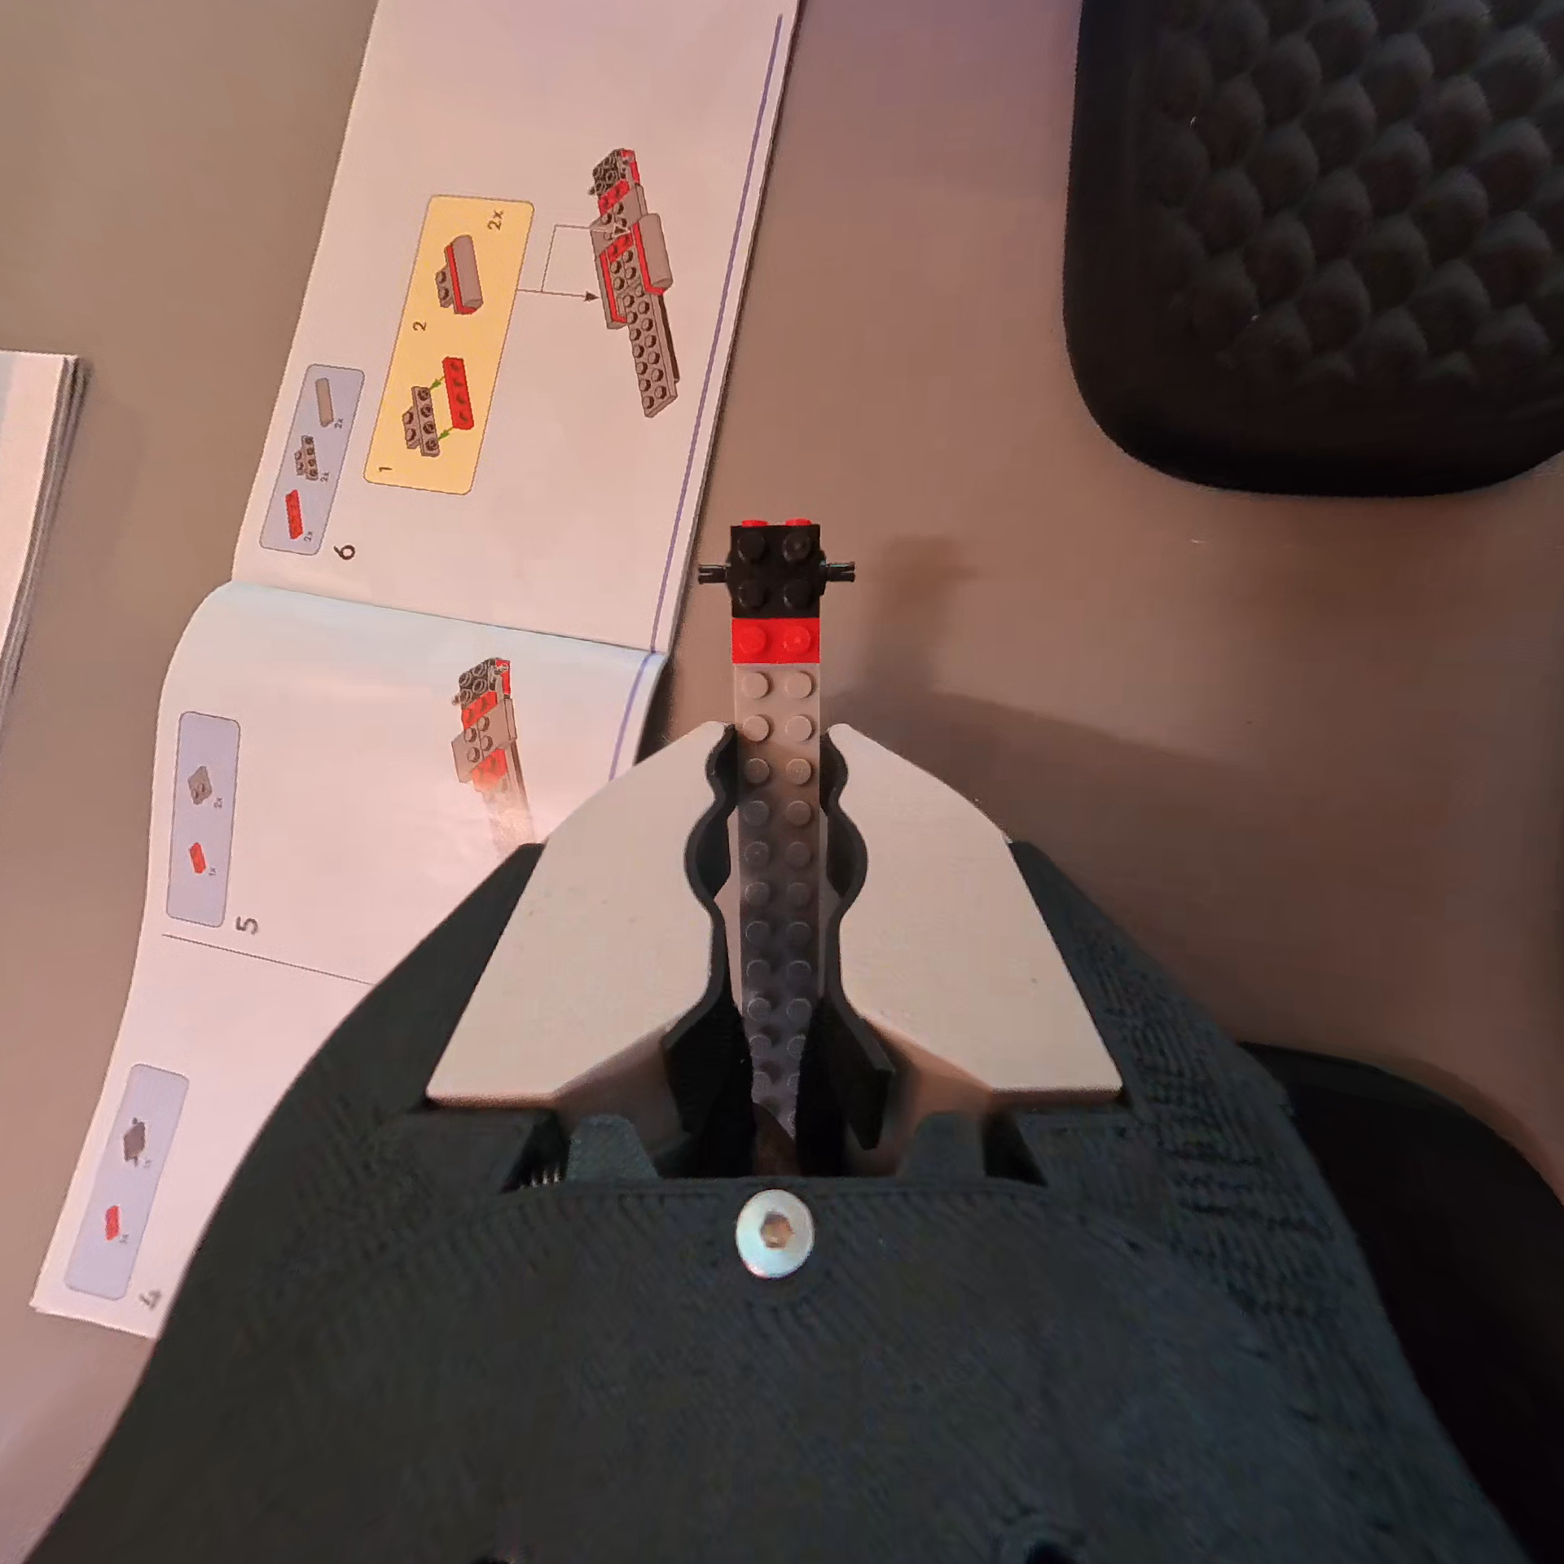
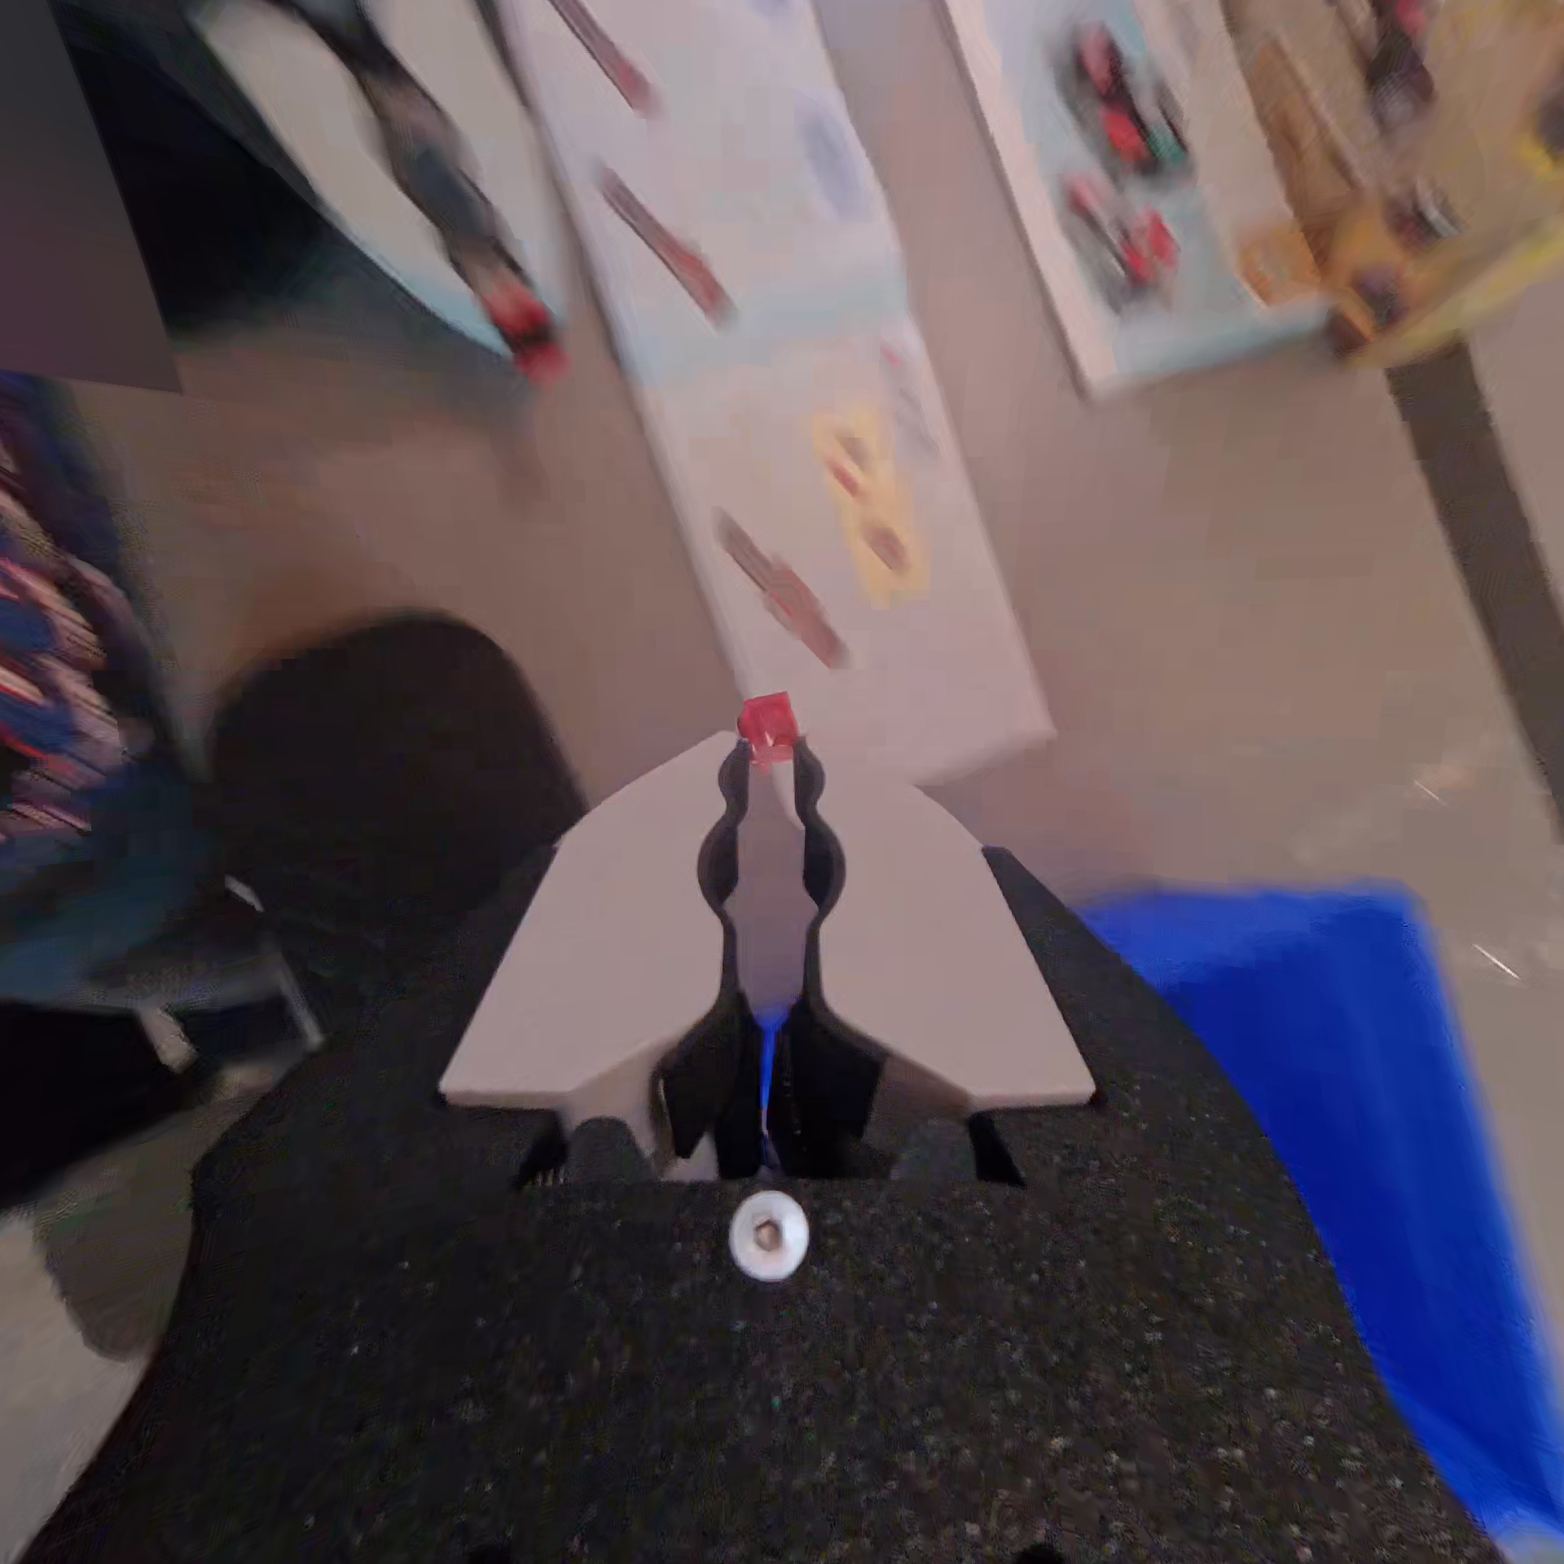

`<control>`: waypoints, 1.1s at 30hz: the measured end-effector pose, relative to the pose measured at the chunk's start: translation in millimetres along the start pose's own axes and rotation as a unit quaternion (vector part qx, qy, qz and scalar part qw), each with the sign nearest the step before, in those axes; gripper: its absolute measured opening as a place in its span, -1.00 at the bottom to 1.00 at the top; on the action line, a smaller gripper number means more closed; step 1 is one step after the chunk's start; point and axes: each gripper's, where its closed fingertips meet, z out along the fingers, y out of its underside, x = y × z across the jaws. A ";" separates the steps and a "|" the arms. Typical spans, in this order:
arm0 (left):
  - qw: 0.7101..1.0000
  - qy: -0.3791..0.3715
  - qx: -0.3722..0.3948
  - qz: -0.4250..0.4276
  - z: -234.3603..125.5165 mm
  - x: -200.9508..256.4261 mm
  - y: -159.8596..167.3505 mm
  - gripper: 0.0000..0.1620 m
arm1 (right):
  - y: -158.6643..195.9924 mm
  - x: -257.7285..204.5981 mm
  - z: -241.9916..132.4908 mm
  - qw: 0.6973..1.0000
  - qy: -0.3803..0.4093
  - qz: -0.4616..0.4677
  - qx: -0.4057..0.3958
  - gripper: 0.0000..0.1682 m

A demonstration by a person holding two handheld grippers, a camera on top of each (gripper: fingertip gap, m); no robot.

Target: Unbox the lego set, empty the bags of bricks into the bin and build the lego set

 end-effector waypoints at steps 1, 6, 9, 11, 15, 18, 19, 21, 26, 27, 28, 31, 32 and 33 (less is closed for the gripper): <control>1.000 -0.001 -0.001 -0.001 -0.2 0.5 1.9 -0.78 | -18.2 -24.5 12.3 0.999 -0.021 0.012 0.030 -0.88; 1.000 -0.001 -0.007 0.007 1.7 8.4 7.9 -0.78 | -13.5 -66.6 109.0 0.992 -0.036 0.118 -0.012 -0.88; 1.000 0.005 -0.012 0.017 2.8 13.0 10.7 -0.78 | 0.8 -63.1 140.2 0.988 0.005 0.143 -0.061 -0.88; 1.000 0.007 -0.011 0.017 2.6 13.5 12.0 -0.78 | 3.8 -58.8 148.0 0.985 0.034 0.151 -0.080 -0.88; 1.000 0.016 -0.006 0.013 3.9 15.9 11.9 -0.78 | -2.9 -68.5 155.1 0.980 0.025 0.183 -0.070 -0.64; 1.000 0.017 -0.011 0.014 5.1 15.6 14.1 -0.78 | -11.1 -83.2 144.2 0.986 -0.044 0.155 -0.043 -0.60; 1.000 0.017 -0.009 0.012 4.8 15.0 14.2 -0.78 | -14.8 -86.9 136.6 0.989 -0.077 0.119 -0.030 -0.63; 1.000 0.020 -0.004 0.008 4.2 14.3 13.8 -0.78 | -16.2 -85.0 122.5 0.993 -0.120 0.012 -0.020 -0.63; 1.000 0.017 0.000 0.007 4.2 12.9 13.8 -0.78 | -11.8 -64.5 125.5 0.936 -0.181 -0.300 -0.020 -0.66; 1.000 0.017 0.002 0.008 4.0 13.3 13.2 -0.78 | -10.2 -64.2 129.3 0.922 -0.209 -0.324 -0.026 -0.70; 1.000 0.018 0.006 0.007 3.7 13.8 12.3 -0.78 | -8.6 -64.1 133.3 0.909 -0.237 -0.341 -0.027 -0.72; 1.000 0.020 0.013 0.007 2.5 14.5 10.8 -0.78 | -2.7 -58.7 146.6 0.884 -0.282 -0.372 -0.018 -0.73; 1.000 0.020 0.014 0.006 2.2 14.2 10.8 -0.78 | -2.1 -57.7 150.7 0.881 -0.288 -0.375 -0.013 -0.71; 1.000 0.019 0.014 0.005 1.9 13.7 10.9 -0.78 | -2.2 -57.8 153.7 0.879 -0.293 -0.376 -0.007 -0.69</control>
